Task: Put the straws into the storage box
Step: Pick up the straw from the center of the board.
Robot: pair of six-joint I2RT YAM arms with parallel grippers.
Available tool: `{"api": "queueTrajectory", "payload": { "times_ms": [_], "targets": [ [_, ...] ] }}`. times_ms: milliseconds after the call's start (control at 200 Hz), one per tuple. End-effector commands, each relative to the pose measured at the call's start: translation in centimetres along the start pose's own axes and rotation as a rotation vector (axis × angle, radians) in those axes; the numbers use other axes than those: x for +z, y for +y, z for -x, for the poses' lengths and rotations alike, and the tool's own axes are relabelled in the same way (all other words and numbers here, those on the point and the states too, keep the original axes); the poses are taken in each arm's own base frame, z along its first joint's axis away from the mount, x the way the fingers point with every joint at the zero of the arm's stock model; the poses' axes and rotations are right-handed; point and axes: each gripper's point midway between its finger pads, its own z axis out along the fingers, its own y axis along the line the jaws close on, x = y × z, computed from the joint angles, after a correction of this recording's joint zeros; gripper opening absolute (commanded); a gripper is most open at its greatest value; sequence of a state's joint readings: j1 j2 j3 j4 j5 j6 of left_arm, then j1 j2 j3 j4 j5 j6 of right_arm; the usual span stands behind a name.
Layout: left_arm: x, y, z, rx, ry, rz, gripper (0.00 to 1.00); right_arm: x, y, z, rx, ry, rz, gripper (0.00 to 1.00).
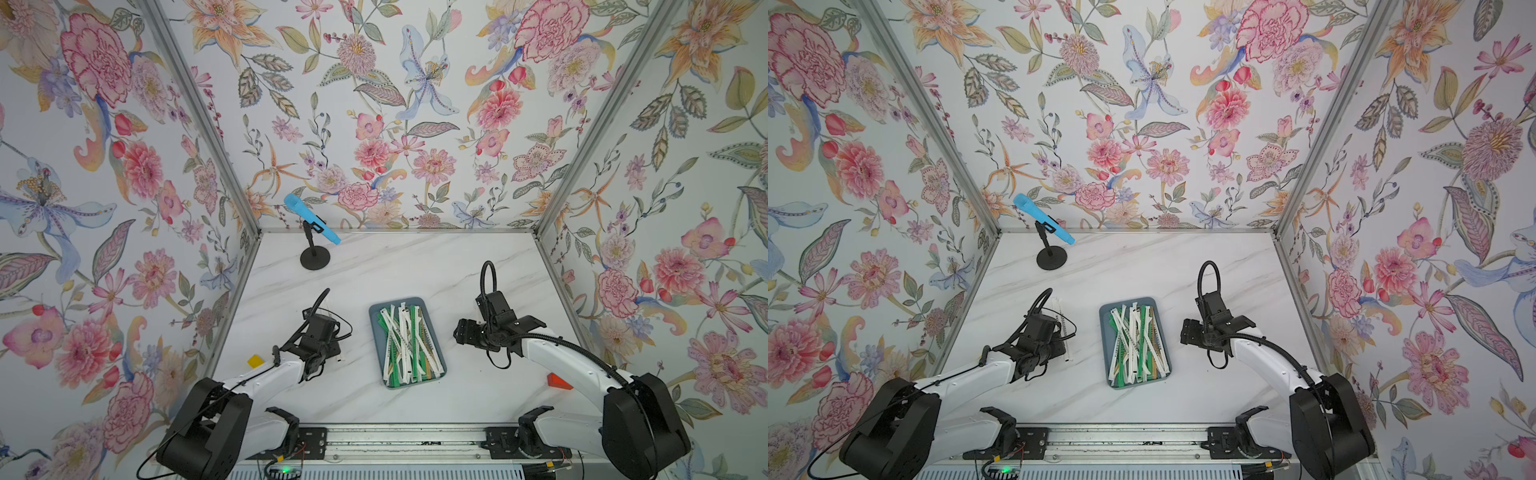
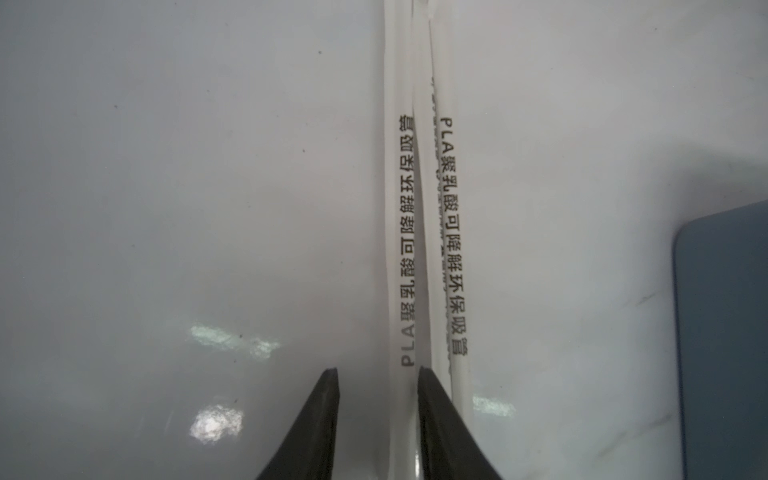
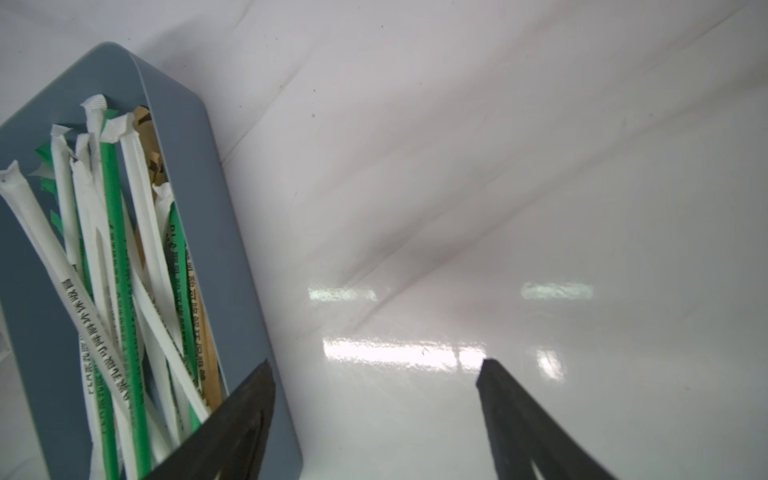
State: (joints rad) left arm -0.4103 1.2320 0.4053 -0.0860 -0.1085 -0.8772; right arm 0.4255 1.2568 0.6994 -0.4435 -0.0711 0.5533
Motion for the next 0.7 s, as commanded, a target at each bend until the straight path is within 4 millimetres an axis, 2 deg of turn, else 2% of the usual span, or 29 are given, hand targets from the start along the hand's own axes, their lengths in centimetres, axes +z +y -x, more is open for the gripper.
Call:
{"api": "queueTrajectory", "payload": {
  "times_ms": [0, 50, 200, 430, 525, 560, 695],
  "targets": [
    [0.4, 1.3, -1.0, 0.019, 0.031, 0.041, 0.35, -0.4, 0.2, 0.5, -0.016, -0.022, 0.003, 0.79],
    [0.4, 1.5, -1.0, 0.020, 0.029, 0.055, 0.34, -0.5, 0.2, 0.5, -0.015, -0.024, 0.003, 0.79],
    [0.2, 2.4, -1.2, 0.039, 0.029, 0.091, 0.15, -0.5, 0.0, 0.5, -0.011, -0.027, 0.000, 0.79],
    [0.7, 3.5, -1.8, 0.076, 0.053, 0.143, 0.12, -0.7, -0.2, 0.6, -0.005, -0.033, 0.002, 0.79],
    [0.8, 3.9, -2.1, 0.082, 0.067, 0.161, 0.04, -0.8, -0.3, 0.7, -0.001, -0.039, 0.002, 0.79],
    [0.8, 3.9, -2.0, 0.076, 0.064, 0.160, 0.00, -0.8, -0.4, 0.6, 0.002, -0.038, 0.002, 0.79],
    [-0.2, 3.1, -0.8, 0.047, 0.015, 0.122, 0.00, -0.8, -0.4, 0.4, 0.005, -0.034, 0.005, 0.79]
  ]
}}
